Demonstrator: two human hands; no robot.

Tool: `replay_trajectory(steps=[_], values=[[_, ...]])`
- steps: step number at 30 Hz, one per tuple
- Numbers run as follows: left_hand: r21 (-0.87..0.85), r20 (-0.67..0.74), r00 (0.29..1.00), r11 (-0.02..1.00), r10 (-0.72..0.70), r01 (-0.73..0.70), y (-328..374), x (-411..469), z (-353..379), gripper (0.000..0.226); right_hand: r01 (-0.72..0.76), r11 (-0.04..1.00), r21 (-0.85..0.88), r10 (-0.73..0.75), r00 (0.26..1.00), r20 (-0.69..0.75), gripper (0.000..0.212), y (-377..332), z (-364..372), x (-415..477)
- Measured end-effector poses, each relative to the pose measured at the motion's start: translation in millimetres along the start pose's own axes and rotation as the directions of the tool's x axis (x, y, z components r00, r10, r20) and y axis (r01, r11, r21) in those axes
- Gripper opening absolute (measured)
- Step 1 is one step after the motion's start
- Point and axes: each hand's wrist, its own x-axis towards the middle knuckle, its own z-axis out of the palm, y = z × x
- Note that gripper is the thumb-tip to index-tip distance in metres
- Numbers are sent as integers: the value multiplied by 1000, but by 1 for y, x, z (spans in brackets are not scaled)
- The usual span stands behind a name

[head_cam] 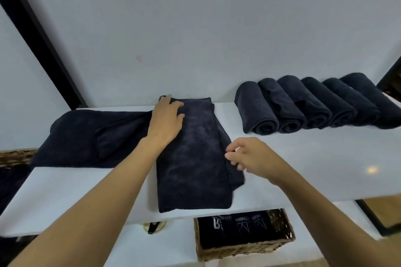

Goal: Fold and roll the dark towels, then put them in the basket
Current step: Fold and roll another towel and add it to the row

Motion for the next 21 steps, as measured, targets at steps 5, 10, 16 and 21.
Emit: replay_trajectory(steps=[5,10,16,21], values=[[-131,243,877,910,414,-393,45,-69,-11,48,-86,996,6,84,990,114,9,5,-19,-7],[161,523,732,793,436,-587,62,-120,-13,99,-67,975,-210,66,998,-13,32,3,-6,-13],[95,258,721,726,643,-681,43,-145,-10,54,-98,995,-21,98,995,2,21,5,-1,-35],[-282,-25,955,914,296,-291,47,-130,-36,16,-142,975,170,134,989,61,21,10,3,-58]])
